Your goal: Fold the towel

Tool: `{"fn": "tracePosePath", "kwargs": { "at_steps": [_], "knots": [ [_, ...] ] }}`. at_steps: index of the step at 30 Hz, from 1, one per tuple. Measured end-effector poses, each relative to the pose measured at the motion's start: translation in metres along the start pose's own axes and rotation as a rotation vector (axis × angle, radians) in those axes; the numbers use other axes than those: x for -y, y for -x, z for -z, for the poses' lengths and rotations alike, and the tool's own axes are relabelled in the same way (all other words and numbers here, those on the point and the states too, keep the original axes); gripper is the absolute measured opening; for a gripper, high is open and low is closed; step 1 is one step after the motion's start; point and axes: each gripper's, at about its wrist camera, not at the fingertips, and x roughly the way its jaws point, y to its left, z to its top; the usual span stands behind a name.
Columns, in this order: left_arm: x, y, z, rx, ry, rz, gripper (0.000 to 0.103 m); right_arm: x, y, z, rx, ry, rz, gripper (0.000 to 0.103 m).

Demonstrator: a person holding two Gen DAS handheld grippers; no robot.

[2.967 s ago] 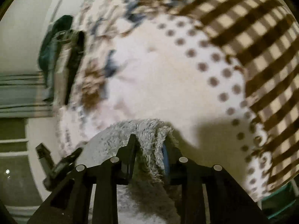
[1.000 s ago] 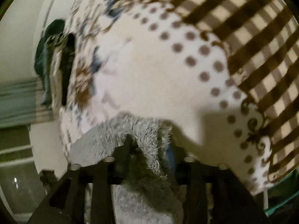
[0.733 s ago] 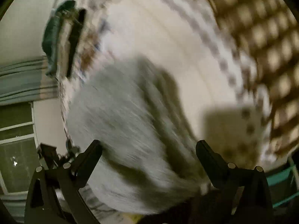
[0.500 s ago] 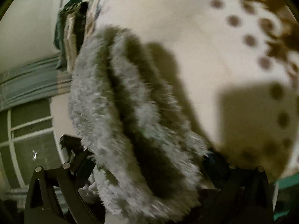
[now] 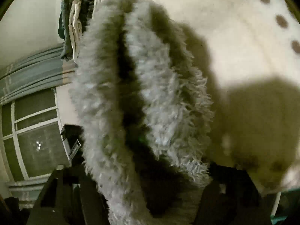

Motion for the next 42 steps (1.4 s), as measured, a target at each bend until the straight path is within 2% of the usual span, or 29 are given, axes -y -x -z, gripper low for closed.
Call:
{"fn": "tracePosePath", "kwargs": {
  "at_steps": [4, 9, 12, 15, 20, 23, 26, 30, 32, 36, 38, 42],
  "knots": [
    [0.021, 0.027, -0.001, 0.024, -0.005, 0.022, 0.036, -0.024, 0.01, 0.008, 0.055, 0.01, 0.013, 0.048],
    [0.057, 0.076, -0.018, 0.075, -0.039, 0.022, 0.036, -0.063, 0.036, 0.021, 0.09, 0.029, -0.019, 0.046],
    [0.08, 0.109, -0.045, 0.119, -0.061, 0.022, 0.036, -0.103, 0.047, 0.016, 0.096, 0.066, -0.031, 0.046],
    [0.101, 0.135, -0.089, 0.175, -0.086, 0.023, 0.036, -0.155, 0.054, -0.003, 0.104, 0.116, -0.046, 0.046],
    [0.114, 0.162, -0.195, 0.258, -0.098, 0.029, 0.036, -0.257, 0.048, -0.071, 0.149, 0.211, -0.051, 0.046],
    [0.112, 0.167, -0.27, 0.29, -0.094, 0.03, 0.036, -0.315, 0.031, -0.126, 0.178, 0.244, -0.063, 0.046],
    [0.101, 0.162, -0.346, 0.305, -0.089, 0.022, 0.036, -0.371, 0.001, -0.196, 0.198, 0.267, -0.053, 0.046],
    [0.086, 0.139, -0.429, 0.293, -0.073, 0.006, 0.036, -0.417, -0.038, -0.281, 0.207, 0.253, -0.038, 0.046],
    [0.076, 0.128, -0.461, 0.28, -0.063, -0.005, 0.037, -0.431, -0.059, -0.32, 0.207, 0.241, -0.025, 0.046],
    [0.045, 0.099, -0.503, 0.228, -0.022, -0.058, 0.038, -0.436, -0.09, -0.377, 0.199, 0.215, 0.038, 0.046],
    [0.027, 0.087, -0.513, 0.187, 0.011, -0.094, 0.04, -0.434, -0.106, -0.396, 0.189, 0.205, 0.088, 0.046],
    [0.017, 0.087, -0.502, 0.177, 0.023, -0.156, 0.055, -0.425, -0.119, -0.41, 0.165, 0.173, 0.14, 0.048]
  ]
}}
